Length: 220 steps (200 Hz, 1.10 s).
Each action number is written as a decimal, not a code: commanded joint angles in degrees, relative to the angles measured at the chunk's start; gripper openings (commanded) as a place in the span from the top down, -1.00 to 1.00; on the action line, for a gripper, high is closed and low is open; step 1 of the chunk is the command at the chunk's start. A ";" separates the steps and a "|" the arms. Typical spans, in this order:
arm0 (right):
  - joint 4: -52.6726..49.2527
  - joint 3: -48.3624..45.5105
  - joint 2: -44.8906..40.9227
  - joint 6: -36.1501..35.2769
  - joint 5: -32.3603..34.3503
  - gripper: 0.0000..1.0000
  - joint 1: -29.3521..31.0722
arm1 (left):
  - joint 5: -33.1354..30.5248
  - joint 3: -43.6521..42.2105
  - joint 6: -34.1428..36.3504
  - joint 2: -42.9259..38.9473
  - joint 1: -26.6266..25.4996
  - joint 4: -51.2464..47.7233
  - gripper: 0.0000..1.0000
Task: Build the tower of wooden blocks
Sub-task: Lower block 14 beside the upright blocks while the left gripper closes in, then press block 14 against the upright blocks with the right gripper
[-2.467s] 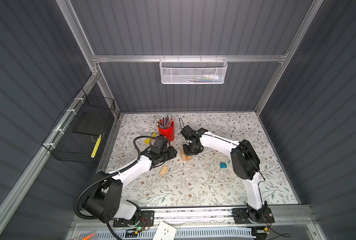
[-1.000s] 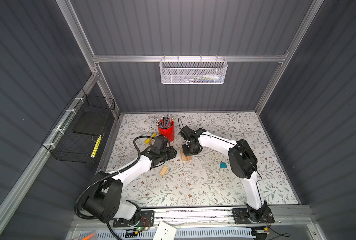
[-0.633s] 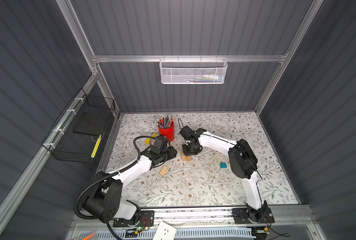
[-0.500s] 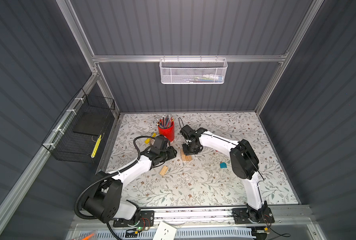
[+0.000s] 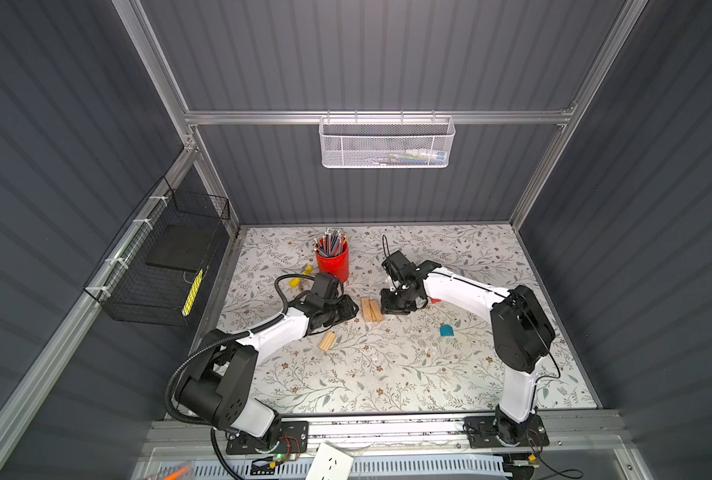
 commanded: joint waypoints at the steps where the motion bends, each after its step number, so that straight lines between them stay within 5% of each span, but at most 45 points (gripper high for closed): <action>1: 4.86 -2.27 -0.20 3.06 -4.64 0.29 -0.79 | 3.08 1.91 0.74 1.71 0.45 3.31 0.19; 220: 8.26 -1.87 4.97 5.60 -8.79 0.45 -1.68 | 7.06 4.50 2.22 12.03 0.49 7.06 0.44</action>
